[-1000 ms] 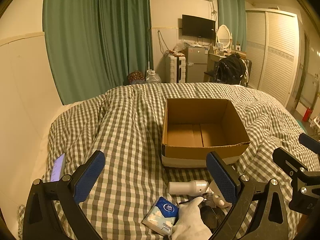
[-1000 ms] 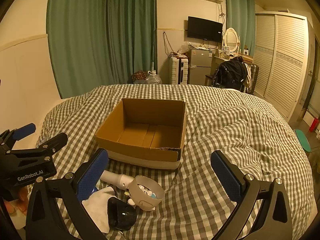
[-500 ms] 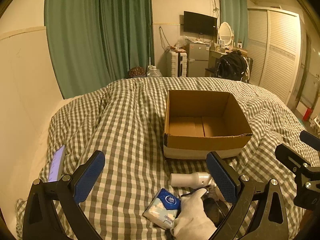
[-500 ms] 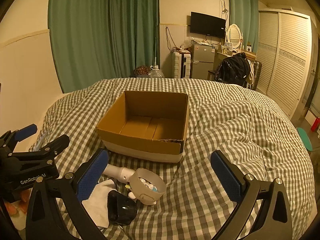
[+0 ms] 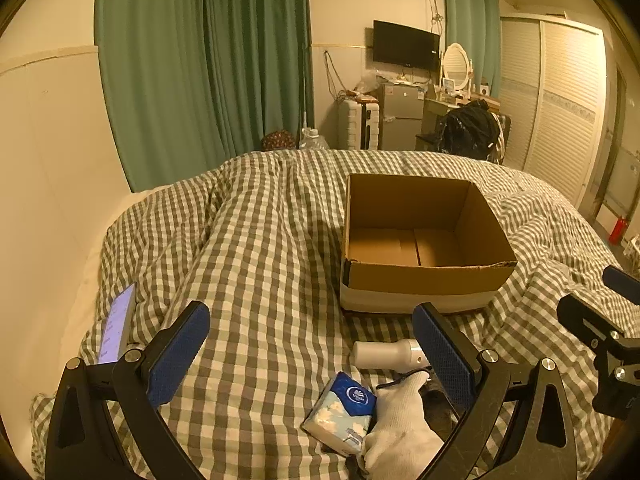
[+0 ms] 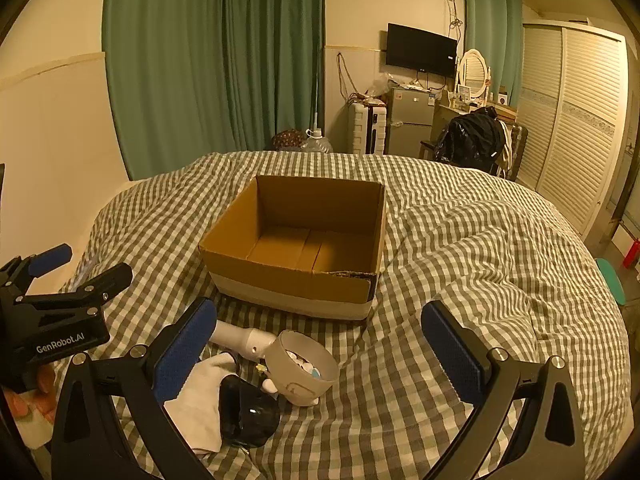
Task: Organize objects
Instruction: 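Move left tool toward the blue tissue pack while right tool approaches the white tape roll, then grasp the blue tissue pack with left gripper while right gripper grasps the white tape roll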
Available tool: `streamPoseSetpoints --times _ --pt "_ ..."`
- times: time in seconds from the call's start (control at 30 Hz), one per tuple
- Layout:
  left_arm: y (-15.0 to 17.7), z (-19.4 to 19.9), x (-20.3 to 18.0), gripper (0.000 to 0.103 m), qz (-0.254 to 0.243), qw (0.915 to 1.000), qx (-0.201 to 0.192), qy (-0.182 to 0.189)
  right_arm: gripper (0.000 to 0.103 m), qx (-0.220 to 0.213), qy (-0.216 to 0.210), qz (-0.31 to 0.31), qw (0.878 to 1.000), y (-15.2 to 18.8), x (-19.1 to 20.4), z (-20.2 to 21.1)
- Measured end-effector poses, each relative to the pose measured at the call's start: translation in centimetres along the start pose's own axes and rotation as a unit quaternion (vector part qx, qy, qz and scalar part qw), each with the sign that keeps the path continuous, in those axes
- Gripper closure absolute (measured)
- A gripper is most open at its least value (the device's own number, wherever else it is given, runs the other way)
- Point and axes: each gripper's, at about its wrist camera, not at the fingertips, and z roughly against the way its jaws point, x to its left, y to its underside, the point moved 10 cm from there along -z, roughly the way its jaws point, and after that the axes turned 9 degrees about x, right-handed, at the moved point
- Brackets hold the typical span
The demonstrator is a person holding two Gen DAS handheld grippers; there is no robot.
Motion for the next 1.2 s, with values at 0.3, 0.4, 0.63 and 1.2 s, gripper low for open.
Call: streamPoseSetpoints --times 0.3,0.4,0.63,1.2 --pt "0.6 -0.5 -1.2 0.0 -0.008 0.9999 0.01 0.01 0.0 0.013 -0.009 -0.006 1.0 0.8 -0.4 -1.0" --pt "0.8 -0.5 -1.3 0.0 -0.012 0.9998 0.012 0.012 0.0 0.013 -0.011 -0.007 1.0 1.0 -0.4 -0.9" --pt "2.5 -1.4 -1.1 0.0 -0.015 0.9992 0.034 0.013 0.0 0.022 -0.016 -0.005 1.0 1.9 -0.3 -1.3" --pt "7.6 -6.8 -1.9 0.0 -0.036 0.9919 0.12 0.02 0.001 0.115 -0.025 -0.006 0.993 6.8 -0.8 -7.8"
